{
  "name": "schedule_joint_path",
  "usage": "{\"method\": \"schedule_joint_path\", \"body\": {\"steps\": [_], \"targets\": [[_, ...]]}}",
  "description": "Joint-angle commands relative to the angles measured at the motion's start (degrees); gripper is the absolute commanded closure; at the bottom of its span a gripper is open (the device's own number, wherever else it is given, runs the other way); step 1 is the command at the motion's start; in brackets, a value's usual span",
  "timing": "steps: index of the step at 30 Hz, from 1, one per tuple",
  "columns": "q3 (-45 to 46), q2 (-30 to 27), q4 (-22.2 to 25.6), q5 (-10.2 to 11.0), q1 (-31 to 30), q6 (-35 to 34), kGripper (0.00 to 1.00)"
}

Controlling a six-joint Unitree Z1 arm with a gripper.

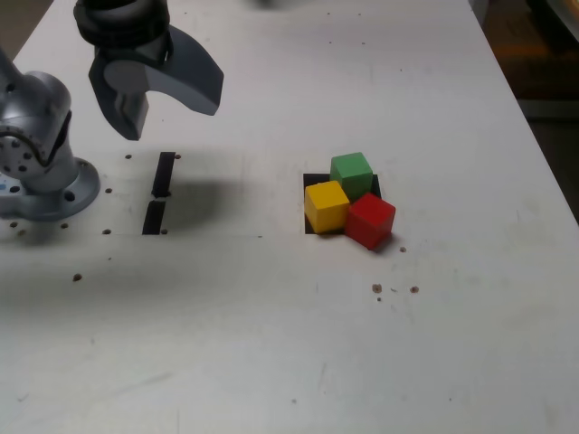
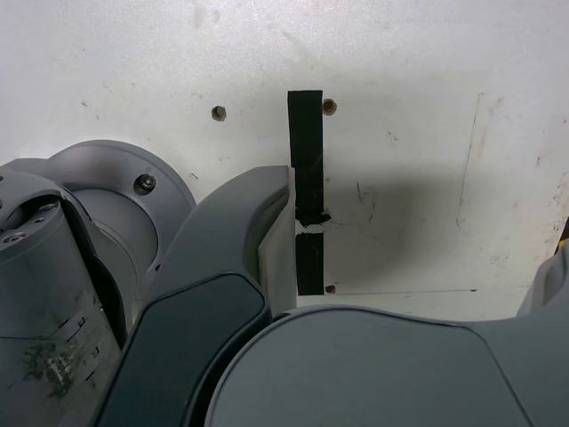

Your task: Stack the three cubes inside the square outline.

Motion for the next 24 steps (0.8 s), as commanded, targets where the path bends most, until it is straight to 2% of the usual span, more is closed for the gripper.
{"method": "schedule_joint_path", "body": {"steps": [1, 16, 24], "targets": [[0.11, -0.28, -0.13, 0.18, -0.10, -0.05, 0.01], [1.17, -4.18, 0.03, 1.38, -0.10, -0.65, 0.01], [0.55, -3.34, -0.05, 1.45, -0.10, -0.73, 0.01]]}}
